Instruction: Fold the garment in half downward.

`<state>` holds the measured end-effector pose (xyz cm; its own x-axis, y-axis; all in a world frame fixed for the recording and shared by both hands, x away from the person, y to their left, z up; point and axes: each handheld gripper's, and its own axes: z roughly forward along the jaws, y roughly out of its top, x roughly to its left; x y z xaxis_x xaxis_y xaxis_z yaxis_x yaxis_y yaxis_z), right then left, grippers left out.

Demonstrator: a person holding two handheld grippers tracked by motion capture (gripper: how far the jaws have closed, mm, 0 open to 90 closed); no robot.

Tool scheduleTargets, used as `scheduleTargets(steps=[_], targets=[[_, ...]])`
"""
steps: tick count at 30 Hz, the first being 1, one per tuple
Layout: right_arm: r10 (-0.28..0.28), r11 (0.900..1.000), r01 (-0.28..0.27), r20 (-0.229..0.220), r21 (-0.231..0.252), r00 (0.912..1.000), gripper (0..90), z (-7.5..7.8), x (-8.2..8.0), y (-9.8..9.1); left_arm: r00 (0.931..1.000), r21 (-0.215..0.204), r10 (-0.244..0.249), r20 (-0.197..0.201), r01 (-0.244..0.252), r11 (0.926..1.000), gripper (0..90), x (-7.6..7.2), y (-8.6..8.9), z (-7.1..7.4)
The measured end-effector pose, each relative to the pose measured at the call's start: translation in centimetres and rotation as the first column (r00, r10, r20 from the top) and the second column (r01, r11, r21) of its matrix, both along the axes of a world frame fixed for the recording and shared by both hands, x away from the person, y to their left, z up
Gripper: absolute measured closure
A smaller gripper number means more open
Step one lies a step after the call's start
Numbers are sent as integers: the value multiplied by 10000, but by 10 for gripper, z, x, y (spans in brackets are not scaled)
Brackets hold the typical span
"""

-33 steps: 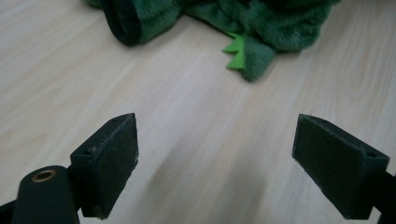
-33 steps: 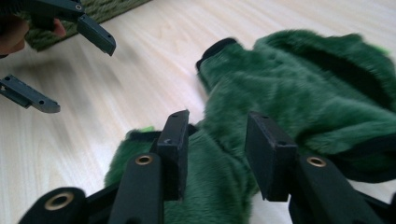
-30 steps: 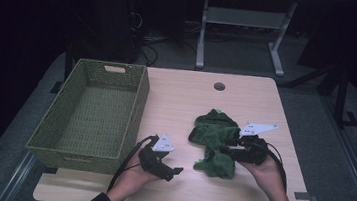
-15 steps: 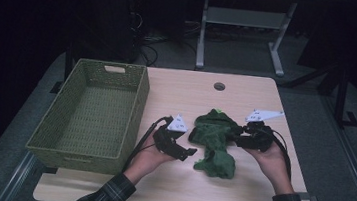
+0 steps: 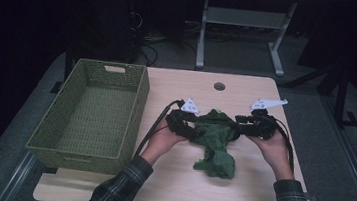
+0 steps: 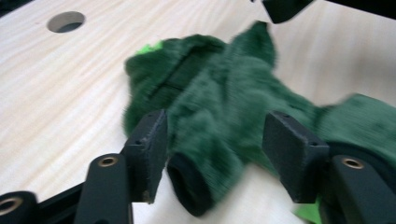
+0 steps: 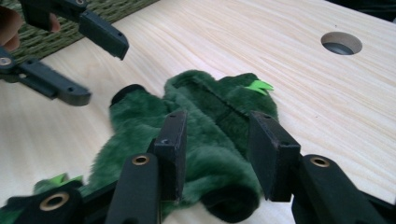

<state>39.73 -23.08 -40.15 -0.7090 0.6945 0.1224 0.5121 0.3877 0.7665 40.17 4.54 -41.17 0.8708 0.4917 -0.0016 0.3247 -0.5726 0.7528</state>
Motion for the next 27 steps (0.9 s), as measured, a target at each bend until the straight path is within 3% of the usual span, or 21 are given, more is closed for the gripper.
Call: scheduleTargets(steps=[2, 7, 10, 14, 21, 27], targets=[[-110, 9999, 110, 115, 10, 9999, 562, -3, 6, 0, 9998, 13, 100, -146, -100, 9999, 414, 9, -4, -2], [-584, 9980, 568, -568, -292, 9967, 543, -21, 26, -2, 9995, 196, 287, -114, -284, 9994, 443, 29, -11, -7], [-715, 9962, 674, -753, -552, 9946, 543, -29, 35, -1, 9991, 396, 386, -183, -379, 9985, 459, 40, -14, -12], [-846, 9959, 809, -959, -417, 9918, 545, -39, 46, -1, 9976, 447, 625, -297, -611, 9971, 459, 52, -12, -26], [-961, 9939, 876, -1348, -677, 9862, 571, -59, 56, 2, 9967, 438, 635, -514, -613, 9972, 505, 64, -15, -46], [-1073, 9922, 987, -1183, -762, 9872, 627, -64, 59, 3, 9972, 629, 531, -532, -497, 9968, 546, 67, -23, -50]])
